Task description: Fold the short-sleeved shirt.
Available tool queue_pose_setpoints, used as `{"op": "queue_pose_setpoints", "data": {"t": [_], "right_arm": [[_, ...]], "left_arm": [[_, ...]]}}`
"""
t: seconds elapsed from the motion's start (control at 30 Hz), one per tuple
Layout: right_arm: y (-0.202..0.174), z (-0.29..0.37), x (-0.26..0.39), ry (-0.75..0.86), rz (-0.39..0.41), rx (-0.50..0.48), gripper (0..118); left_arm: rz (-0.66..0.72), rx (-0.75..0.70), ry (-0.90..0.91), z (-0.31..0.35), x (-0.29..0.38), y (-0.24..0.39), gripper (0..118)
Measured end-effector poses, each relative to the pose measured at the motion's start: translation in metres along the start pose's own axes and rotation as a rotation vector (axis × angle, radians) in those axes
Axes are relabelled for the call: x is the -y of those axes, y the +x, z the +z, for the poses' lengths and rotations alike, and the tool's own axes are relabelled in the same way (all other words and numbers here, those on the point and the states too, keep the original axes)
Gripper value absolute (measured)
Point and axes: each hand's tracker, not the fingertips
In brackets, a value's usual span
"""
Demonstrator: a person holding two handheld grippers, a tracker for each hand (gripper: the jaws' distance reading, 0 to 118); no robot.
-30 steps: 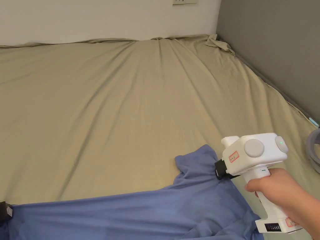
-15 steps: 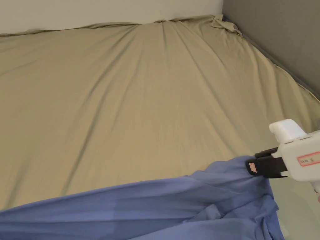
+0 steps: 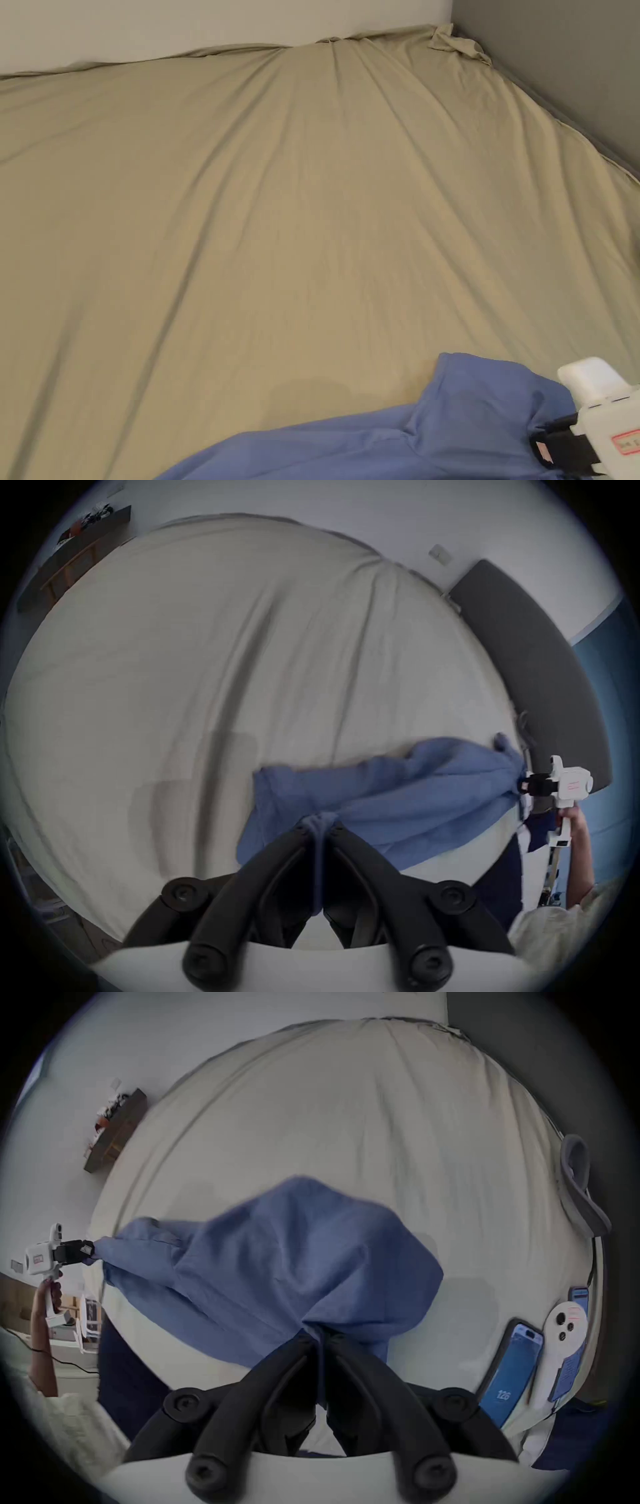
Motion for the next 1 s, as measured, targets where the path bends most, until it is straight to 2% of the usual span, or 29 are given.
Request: {"op": "queue_pose_setpoints", "data": {"t": [0.07,0.13,0.2,0.27,0.3,0.33,0.37,0.4,0.43,0.47,0.5,0.57,0.67,0.7,0.73,0.77,0.8,0.83,0.9,1.0], "right_arm": [[0.003,-0.019,0.001,-0.029,0.007,0.03,5],[0.001,-0.028,0.003,-0.005,0.018,0.045,5],[0.011,-0.023,0.005,0.002,-0.019,0.032,5],[0.011,-0.024,0.007,0.012,-0.03,0.026,6],[0.014,-0.02,0.009,0.021,-0.036,0.022,9],[0.015,-0.015,0.008,0.023,-0.036,0.017,21],[0.015,-0.006,0.004,0.014,-0.048,0.0,64],[0.015,0.007,0.002,0.017,-0.082,-0.051,106],[0.017,0.019,0.002,0.042,-0.116,-0.078,118],[0.012,0.034,0.001,0.1,-0.115,-0.072,116],[0.009,0.06,-0.002,0.26,-0.113,-0.053,118],[-0.007,0.092,-0.01,0.328,-0.117,-0.11,118],[-0.036,0.121,-0.018,0.428,-0.137,-0.227,118],[-0.024,0.105,-0.01,0.447,-0.137,-0.271,113],[-0.031,0.101,-0.01,0.445,-0.134,-0.298,91],[-0.037,0.094,-0.01,0.426,-0.127,-0.284,22],[-0.045,0.086,-0.008,0.401,-0.116,-0.27,2],[-0.055,0.074,-0.005,0.38,-0.095,-0.284,2],[-0.065,0.06,0.001,0.321,-0.039,-0.325,2],[-0.078,0.062,0.009,0.302,-0.01,-0.343,2]], "left_arm": [[0.011,-0.044,-0.022,-0.021,0.004,-0.013,1],[0.05,-0.023,-0.002,-0.031,0.009,-0.019,1],[0.11,0.011,0.041,-0.021,0.008,-0.02,1],[0.097,-0.001,0.034,-0.02,0.009,-0.015,2],[0.081,-0.02,0.036,-0.019,0.009,-0.01,7],[0.077,-0.031,0.037,-0.014,0.007,-0.018,29],[0.086,-0.026,0.047,-0.006,0.005,-0.014,92],[0.1,0.004,0.087,0.006,0.002,-0.011,118],[0.108,0.019,0.108,0.019,-0.001,-0.009,118],[0.132,0.066,0.24,0.043,0.0,0.004,118],[0.156,0.117,0.271,0.057,-0.013,0.007,118],[0.195,0.174,0.326,0.072,-0.024,0.012,118],[0.186,0.151,0.329,0.073,-0.03,0.019,118],[0.189,0.165,0.272,0.067,-0.031,0.02,118],[0.21,0.183,0.217,0.058,-0.021,0.016,117],[0.24,0.198,0.199,0.052,-0.018,0.017,89],[0.245,0.212,0.205,0.046,-0.014,0.018,28],[0.233,0.211,0.202,0.04,-0.011,0.018,0],[0.288,0.257,0.173,0.03,0.012,0.012,0],[0.384,0.384,0.202,0.024,0.025,-0.016,0]]}}
